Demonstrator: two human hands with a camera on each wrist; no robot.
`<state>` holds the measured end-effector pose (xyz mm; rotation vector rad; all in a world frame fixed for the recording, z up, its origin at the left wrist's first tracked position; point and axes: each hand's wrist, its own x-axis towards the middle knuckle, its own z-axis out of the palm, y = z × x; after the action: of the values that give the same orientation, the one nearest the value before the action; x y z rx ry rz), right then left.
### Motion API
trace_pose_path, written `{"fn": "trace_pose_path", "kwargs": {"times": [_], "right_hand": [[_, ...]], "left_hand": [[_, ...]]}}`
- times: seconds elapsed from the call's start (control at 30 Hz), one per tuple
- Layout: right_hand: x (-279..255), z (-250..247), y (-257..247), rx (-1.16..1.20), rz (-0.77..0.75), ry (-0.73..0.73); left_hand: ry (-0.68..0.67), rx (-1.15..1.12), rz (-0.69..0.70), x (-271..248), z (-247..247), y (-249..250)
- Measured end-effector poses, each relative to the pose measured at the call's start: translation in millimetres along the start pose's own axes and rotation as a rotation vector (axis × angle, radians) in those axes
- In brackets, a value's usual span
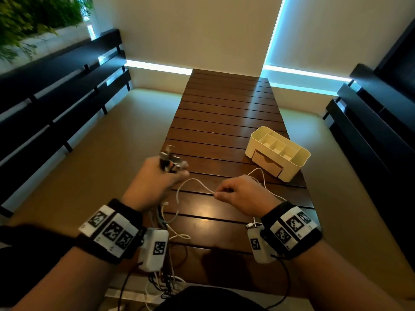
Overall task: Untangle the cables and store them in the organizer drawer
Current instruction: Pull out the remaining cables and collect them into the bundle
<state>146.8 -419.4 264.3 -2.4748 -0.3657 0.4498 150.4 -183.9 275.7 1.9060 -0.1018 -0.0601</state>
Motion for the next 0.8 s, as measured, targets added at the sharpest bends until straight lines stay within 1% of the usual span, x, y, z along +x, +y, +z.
{"fn": "trace_pose_path", "kwargs": {"times": [0.07,0.1,0.17,0.2,0.27,0.3,0.33,0.43,0.47,0.53,0.6,0.7,0.8], "right_hand": [[1.8,0.6,-8.5,0.006,-0.04,0.006],[2.8,0.2,-12.0,0.026,-0.065,0.023],[3.8,-2.3,-16.8,0.065,-0.108,0.062],[3.6,-3.9,-17.8,0.081,-0.124,0.071],[1.5,-6.1,-14.4,0.109,-0.137,0.087],[-0.4,-7.3,-9.7,0.129,-0.131,0.108],[-2.4,-8.6,-3.6,0.169,-0.116,0.144],[-8.0,-12.0,12.6,0.333,-0.054,0.271],[-8.5,-12.0,14.7,0.346,-0.047,0.292],[-6.6,-10.2,13.9,0.313,-0.045,0.291],[-2.4,-7.1,9.1,0.225,-0.051,0.249],[4.3,-1.9,1.7,0.094,-0.047,0.164],[5.8,3.1,-6.3,0.051,-0.084,0.144]], "left_hand": [[-0.127,0.143,0.096,-1.5,13.7,8.8],[-0.192,0.178,0.124,-1.7,18.4,10.8],[-0.292,0.202,0.148,-1.8,22.6,11.4],[-0.312,0.211,0.148,-2.2,22.3,11.2],[-0.3,0.208,0.135,-3.1,17.6,10.0],[-0.262,0.183,0.11,-3.0,13.4,8.1],[-0.199,0.126,0.06,-1.6,7.3,3.4],[0.001,-0.144,-0.139,1.9,-13.6,-12.0],[0.032,-0.143,-0.169,2.4,-17.5,-15.1],[0.027,0.035,-0.16,3.9,-19.0,-17.7],[0.01,0.161,-0.125,4.0,-12.9,-14.0],[-0.02,0.181,-0.034,1.4,1.7,-4.6],[-0.096,0.14,0.069,-5.3,18.9,3.2]]}}
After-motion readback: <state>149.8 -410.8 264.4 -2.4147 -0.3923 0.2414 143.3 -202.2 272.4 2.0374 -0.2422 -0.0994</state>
